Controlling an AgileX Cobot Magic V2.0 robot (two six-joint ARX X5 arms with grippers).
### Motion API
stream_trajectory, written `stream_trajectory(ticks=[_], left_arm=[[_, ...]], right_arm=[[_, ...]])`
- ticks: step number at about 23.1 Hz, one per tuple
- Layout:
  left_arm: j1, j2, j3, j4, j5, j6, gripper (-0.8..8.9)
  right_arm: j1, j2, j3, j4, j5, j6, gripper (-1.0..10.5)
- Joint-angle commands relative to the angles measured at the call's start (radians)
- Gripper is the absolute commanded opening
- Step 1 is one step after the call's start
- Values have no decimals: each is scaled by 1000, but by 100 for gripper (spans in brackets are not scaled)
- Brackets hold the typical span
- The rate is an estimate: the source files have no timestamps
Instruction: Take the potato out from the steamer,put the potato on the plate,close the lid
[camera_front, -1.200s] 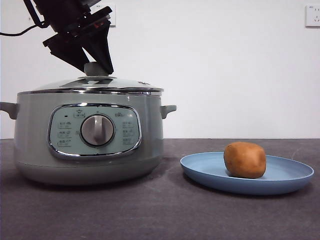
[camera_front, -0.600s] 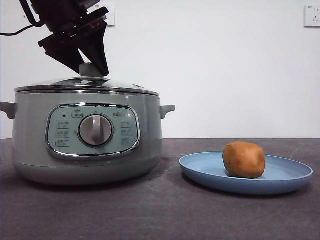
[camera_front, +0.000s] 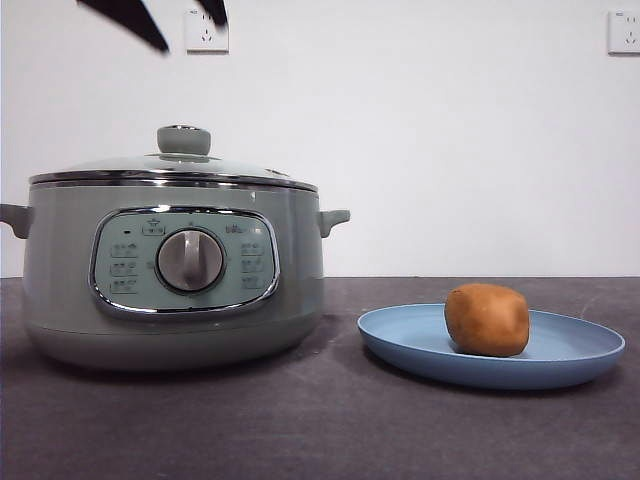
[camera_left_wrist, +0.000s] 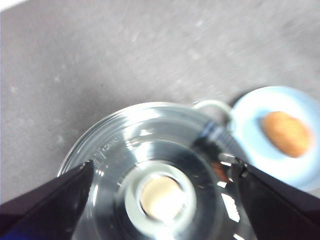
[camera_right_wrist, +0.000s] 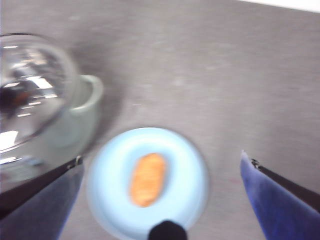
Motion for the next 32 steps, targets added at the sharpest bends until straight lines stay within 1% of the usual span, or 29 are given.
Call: stream_trajectory(ticks=[1, 2, 3, 4, 6, 7, 8, 9, 10, 11, 12, 13, 14, 16, 23, 32], left_arm=[[0, 2, 148, -163, 75, 4, 469], [0, 2, 209, -251, 136, 12, 468], [0, 2, 253, -323, 184, 38, 468], [-2, -6, 277, -329, 231, 53, 468], [-14, -29, 288, -329, 259, 56, 468], [-20, -31, 288, -329, 256, 56, 468], [-28, -31, 288, -329, 255, 56, 467], [-32, -31, 288, -329, 253, 56, 461], [-33, -31, 288, -329, 253, 71, 327], [-34, -31, 288, -329, 253, 112, 73], [-41, -31, 288, -329, 254, 138, 3], [-49, -31, 288, -328, 253, 137, -10], [-50, -31, 288, -322, 253, 136, -8], [-50, -31, 288, -318, 253, 105, -7], [-50, -31, 288, -309, 253, 106, -4], [-50, -31, 288, -309, 253, 106, -4]], right_arm=[[0, 3, -3, 8, -126, 9, 528], [0, 3, -3, 8, -196, 5, 528], [0, 3, -3, 8, -256, 5, 528], [0, 3, -3, 8, -326, 2, 528], [0, 3, -3, 10, -421, -17, 528], [0, 3, -3, 10, -438, -18, 528], [0, 3, -3, 11, -432, -18, 526], [0, 3, -3, 10, -428, -18, 469], [0, 3, -3, 10, -428, -18, 230], [0, 3, -3, 10, -428, -28, -37], [0, 3, -3, 11, -428, -47, 0], [0, 3, -3, 12, -428, -55, -6], [0, 3, -3, 13, -428, -58, -1], [0, 3, -3, 4, -429, -48, -1], [-1, 3, -3, 0, -399, -47, -1], [-1, 3, -3, 0, -402, -47, -1]])
